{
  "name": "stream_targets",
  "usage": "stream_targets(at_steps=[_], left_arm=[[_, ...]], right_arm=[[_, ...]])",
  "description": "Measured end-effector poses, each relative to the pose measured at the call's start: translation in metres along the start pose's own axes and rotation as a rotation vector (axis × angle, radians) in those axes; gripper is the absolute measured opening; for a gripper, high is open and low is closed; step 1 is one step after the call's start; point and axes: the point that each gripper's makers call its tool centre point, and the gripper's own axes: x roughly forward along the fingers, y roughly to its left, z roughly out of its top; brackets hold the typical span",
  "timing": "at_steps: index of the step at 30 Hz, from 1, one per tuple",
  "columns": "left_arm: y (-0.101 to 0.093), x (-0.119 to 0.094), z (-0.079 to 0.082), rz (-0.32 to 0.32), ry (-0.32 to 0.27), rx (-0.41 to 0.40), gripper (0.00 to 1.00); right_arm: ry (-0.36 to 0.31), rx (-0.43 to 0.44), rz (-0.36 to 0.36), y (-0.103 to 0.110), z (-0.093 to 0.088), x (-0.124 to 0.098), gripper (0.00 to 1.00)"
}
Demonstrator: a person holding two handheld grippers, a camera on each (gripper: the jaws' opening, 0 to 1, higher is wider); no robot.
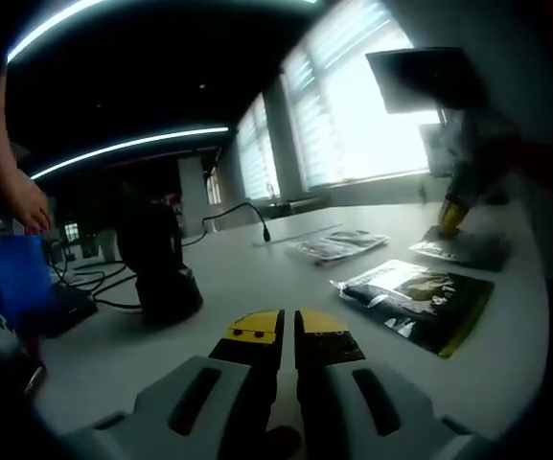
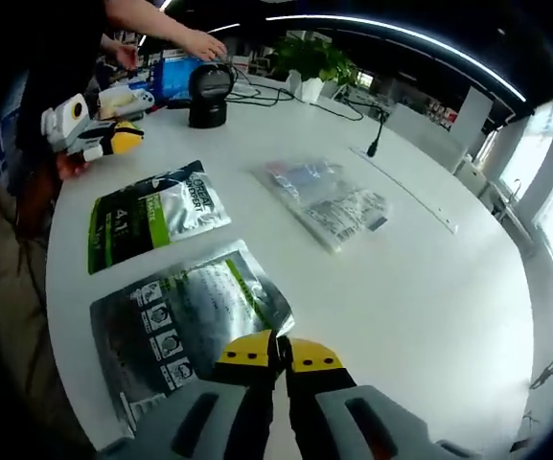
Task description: Clip sheet goods on table flip sheet goods clip sheet goods scan sheet goods put sheet goods back to table
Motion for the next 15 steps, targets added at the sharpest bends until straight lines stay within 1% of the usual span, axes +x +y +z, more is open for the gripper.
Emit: stream_targets(at_steps=[4,8,9,11,12,15], left_arm=[[0.000,0.000,0.000,0.001,0.003,-0.002,0.00],[0.001,-0.001,0.001,0.009,0.001,-0.008,0.00],[0.002,-0.002,0.001,0.013,-0.003,-0.012,0.00],[0.002,-0.002,0.002,0.014,-0.006,-0.016,0.00],[0.002,-0.002,0.002,0.013,-0.005,-0.013,0.00],[0.001,-0.002,0.002,0.011,-0.005,-0.009,0.00]], right_arm=[[-0.059,0.057,0.009,0.002,0.010,-0.015,0.00],[-0.120,0.072,0.011,0.005,0.023,-0.036,0.00],[-0.141,0.085,0.012,0.000,0.028,-0.039,0.00],[-0.159,0.088,0.016,-0.003,0.033,-0.048,0.01],[-0.182,0.100,0.012,-0.004,0.038,-0.052,0.01],[-0.226,0.101,0.019,-0.007,0.049,-0.065,0.01]])
